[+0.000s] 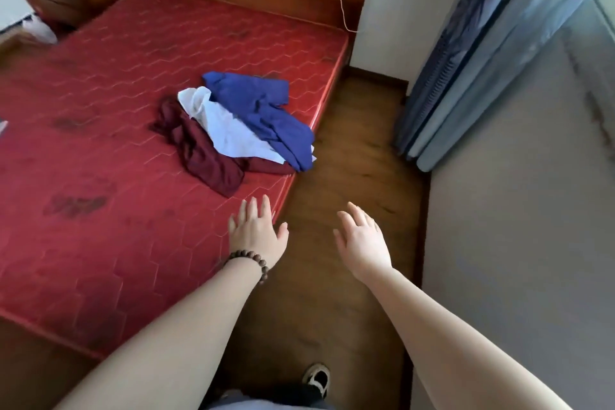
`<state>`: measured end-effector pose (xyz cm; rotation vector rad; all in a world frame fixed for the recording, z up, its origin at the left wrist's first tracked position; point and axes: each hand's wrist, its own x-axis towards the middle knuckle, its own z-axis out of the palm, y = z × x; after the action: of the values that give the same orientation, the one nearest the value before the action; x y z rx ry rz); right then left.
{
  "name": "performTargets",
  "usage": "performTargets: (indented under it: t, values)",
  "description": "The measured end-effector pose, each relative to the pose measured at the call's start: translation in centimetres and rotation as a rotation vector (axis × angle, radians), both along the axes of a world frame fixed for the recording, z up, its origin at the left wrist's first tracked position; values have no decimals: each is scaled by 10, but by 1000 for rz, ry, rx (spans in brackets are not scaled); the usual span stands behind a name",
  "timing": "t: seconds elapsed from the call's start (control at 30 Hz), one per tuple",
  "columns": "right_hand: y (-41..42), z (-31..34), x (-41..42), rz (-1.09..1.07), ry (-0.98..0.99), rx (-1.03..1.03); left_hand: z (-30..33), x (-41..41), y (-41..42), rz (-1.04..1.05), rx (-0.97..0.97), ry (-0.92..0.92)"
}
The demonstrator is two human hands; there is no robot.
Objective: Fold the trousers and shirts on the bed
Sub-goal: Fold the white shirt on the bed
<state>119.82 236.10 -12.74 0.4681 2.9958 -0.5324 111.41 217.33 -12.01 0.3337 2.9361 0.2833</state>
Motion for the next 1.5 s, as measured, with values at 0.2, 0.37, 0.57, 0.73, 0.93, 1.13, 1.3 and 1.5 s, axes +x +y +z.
performTargets:
  t: [0.2, 0.37, 0.57, 0.73, 0.93, 1.13, 1.3, 1.5]
  values:
    - [14, -10, -52, 159, -18, -24, -12, -16, -2, 152, -28, -14]
    - [21, -17, -105, 277, -28, -43, -26, -40, -1, 265, -41, -47]
    - [34, -36, -194, 378, -26, -23, -44, -112, 12, 374, -4, -24]
    - [44, -46, -304, 464, -36, -9, -61, -208, 21, 477, 18, -42]
    - [69, -45, -438, 622, -152, 73, -69, -318, 33, 626, 42, -104]
    - [65, -50, -541, 713, -221, 72, -66, -388, 35, 727, 32, -142]
    - [51, -59, -612, 837, -227, 106, -73, -429, 33, 839, 23, -152]
    - [43, -75, -702, 1009, -237, 90, -88, -483, 49, 1009, 41, -185]
